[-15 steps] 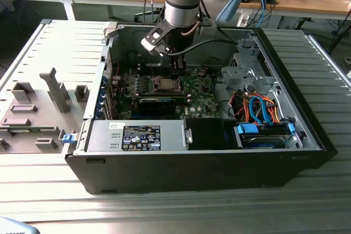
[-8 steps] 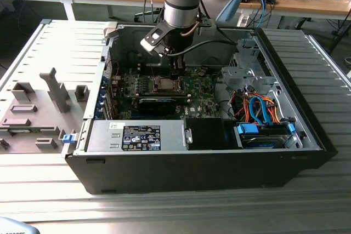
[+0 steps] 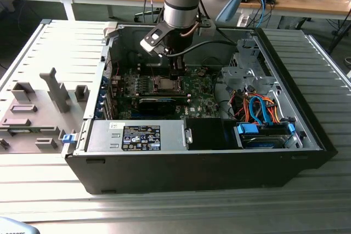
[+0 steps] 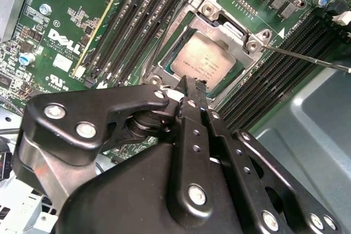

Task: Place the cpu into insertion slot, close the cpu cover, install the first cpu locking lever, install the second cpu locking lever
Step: 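Close the cpu cover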

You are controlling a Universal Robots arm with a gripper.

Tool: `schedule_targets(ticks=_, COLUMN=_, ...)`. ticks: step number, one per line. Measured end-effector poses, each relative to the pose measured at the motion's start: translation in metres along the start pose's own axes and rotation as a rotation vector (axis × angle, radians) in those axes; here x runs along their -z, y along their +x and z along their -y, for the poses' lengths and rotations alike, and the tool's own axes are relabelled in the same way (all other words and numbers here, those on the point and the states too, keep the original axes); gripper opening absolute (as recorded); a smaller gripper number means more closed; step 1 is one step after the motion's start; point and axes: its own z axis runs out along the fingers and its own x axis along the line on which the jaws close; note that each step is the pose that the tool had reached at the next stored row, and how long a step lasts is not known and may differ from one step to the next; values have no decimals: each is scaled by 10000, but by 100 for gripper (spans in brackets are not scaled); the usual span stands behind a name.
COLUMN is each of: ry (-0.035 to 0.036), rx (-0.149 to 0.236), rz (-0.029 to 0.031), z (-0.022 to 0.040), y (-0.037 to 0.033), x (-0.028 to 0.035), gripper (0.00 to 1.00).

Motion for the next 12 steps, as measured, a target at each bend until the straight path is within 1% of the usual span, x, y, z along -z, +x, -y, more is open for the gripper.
schedule_targets(ticks=12, ry=0, rx=0, rz=0, z=8, y=1, x=-27, gripper=11)
